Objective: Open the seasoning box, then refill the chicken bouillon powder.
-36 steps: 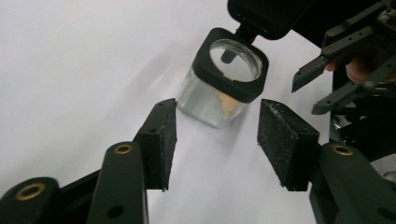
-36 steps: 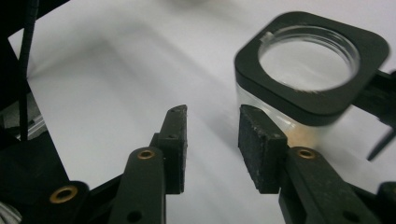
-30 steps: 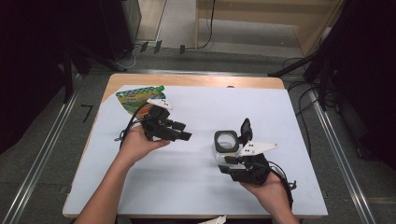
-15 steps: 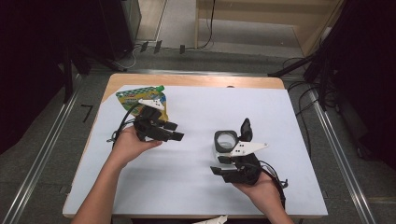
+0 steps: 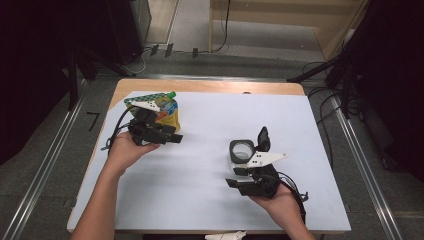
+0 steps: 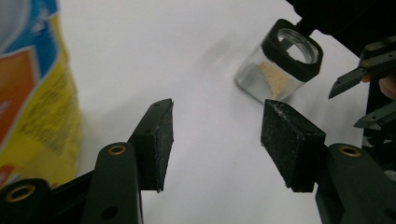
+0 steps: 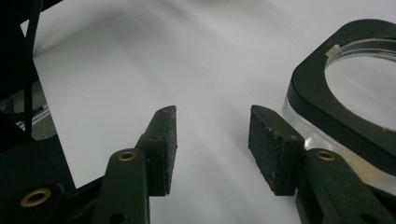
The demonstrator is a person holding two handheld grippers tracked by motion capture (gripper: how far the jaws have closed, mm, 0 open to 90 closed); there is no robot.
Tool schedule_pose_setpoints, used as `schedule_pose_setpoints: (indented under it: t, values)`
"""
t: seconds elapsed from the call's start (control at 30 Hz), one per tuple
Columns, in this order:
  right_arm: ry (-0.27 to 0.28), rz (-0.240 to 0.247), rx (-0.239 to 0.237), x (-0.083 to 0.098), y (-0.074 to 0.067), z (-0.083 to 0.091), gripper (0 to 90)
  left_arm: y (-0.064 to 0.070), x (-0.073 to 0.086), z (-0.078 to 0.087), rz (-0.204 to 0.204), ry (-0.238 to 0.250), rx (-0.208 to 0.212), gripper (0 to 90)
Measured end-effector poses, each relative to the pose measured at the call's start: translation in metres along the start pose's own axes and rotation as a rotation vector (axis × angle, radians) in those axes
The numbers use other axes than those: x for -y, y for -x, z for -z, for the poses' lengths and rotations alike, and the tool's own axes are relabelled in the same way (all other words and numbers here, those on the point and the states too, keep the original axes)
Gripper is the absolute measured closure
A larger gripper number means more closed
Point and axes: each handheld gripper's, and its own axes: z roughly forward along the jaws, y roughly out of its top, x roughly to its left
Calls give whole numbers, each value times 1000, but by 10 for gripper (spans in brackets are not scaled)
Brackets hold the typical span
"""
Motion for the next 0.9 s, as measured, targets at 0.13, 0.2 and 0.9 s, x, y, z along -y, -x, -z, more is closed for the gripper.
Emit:
schedule_pose_setpoints:
  t: [0.13, 0.2, 0.9]
  values:
    - [-10, 9, -8, -2, -1, -5, 528, -8, 6, 11, 12, 0, -40, 452]
    - [-12, 18, -13, -3, -1, -8, 528, -12, 9, 17, 24, 14, -52, 454]
    - [-36, 54, -31, -6, -6, -19, 529, -51, 33, 74, 116, 85, -213, 461]
